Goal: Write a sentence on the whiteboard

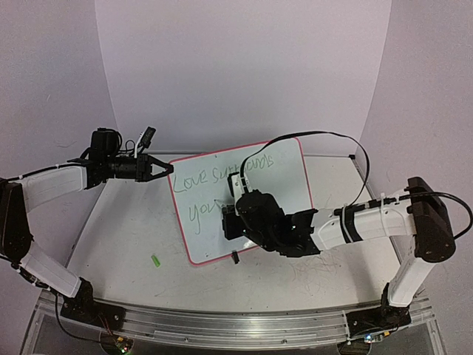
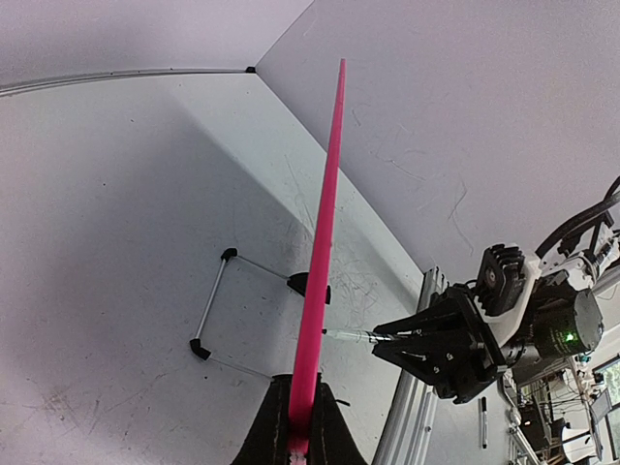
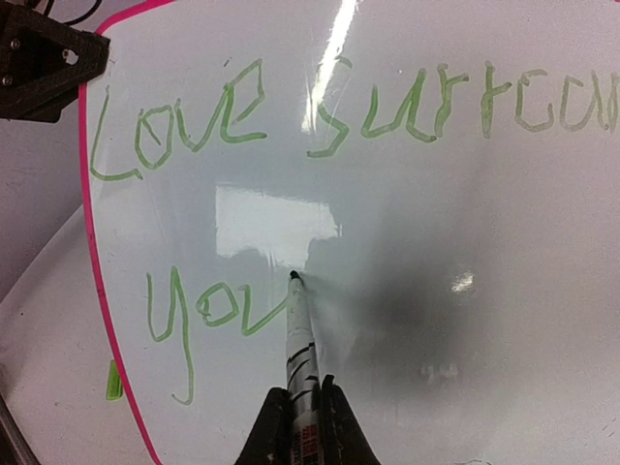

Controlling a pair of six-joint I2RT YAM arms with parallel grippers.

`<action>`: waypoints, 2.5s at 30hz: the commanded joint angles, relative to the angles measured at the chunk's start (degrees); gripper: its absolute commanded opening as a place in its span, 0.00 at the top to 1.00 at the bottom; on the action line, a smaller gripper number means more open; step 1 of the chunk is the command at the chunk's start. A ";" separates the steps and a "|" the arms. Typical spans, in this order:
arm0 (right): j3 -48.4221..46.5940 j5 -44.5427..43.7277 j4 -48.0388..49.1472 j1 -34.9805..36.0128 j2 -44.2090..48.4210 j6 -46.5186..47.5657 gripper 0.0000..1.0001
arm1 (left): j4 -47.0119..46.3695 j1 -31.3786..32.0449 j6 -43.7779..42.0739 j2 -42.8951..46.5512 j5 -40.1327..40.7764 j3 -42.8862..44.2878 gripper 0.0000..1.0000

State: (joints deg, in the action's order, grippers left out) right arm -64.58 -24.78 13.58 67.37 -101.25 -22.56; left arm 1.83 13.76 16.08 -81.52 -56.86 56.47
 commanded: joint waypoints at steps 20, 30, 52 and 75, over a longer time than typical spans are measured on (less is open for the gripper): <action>7.10 -2.83 -1.28 -0.12 9.59 -1.59 1.00 | -0.15 0.17 0.91 -0.50 0.99 -0.26 0.98; 3.87 -1.18 0.37 -1.86 6.10 1.03 1.00 | -0.13 0.14 0.89 -0.60 1.00 -0.15 0.98; 6.89 0.47 0.14 -1.32 3.95 -2.79 1.00 | -0.14 0.19 0.89 -0.49 0.93 -0.18 0.99; 2.98 -2.32 1.09 -2.98 3.62 -1.12 1.00 | -0.10 0.12 0.89 -0.59 1.11 -0.17 0.99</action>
State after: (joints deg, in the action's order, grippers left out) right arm -59.26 -24.81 13.71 65.68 -97.45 -24.78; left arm 1.83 13.78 16.06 -81.52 -56.88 56.47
